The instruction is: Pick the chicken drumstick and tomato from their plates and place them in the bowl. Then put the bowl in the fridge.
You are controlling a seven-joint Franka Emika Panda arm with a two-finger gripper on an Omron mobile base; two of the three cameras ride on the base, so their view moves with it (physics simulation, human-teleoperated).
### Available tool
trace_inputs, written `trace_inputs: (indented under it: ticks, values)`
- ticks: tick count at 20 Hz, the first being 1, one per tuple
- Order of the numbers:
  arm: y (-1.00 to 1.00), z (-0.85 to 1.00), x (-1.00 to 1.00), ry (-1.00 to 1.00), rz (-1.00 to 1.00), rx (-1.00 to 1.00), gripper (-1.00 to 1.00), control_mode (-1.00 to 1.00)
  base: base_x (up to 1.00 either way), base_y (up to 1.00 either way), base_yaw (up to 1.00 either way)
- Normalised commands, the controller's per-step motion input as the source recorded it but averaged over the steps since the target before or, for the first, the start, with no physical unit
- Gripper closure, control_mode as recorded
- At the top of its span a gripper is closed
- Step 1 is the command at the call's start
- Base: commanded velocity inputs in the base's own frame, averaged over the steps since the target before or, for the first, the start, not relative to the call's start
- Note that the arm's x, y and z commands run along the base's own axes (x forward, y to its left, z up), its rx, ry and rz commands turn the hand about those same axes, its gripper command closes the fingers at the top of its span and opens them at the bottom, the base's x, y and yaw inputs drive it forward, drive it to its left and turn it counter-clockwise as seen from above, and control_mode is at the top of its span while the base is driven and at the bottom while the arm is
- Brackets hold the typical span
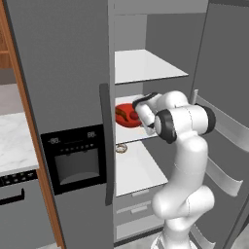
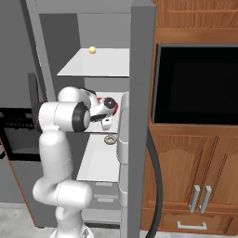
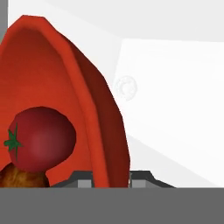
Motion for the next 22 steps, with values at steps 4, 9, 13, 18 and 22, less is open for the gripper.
trace_inputs:
  ticks: [4,9,13,18,22]
  values:
    - [0.01,-0.09,0.13,0.00,0.01,0.00,1.00,-1.00,0.00,0.00,0.00]
    - [0.00,-0.03,0.04,0.00,0.04,0.00,-1.00,-1.00,0.00,0.00,0.00]
    - [0.00,0.06,-0.24,-0.08,0.02,0.00,-1.00,-1.00,0.00,0.00,0.00]
    - [0.00,0.25,-0.44,-0.09,0.00,0.00,-1.00,-1.00,0.00,0.00,0.00]
    - [0.00,0.25,-0.58,0.00,0.00,0.00,-1.00,-1.00,0.00,0.00,0.00]
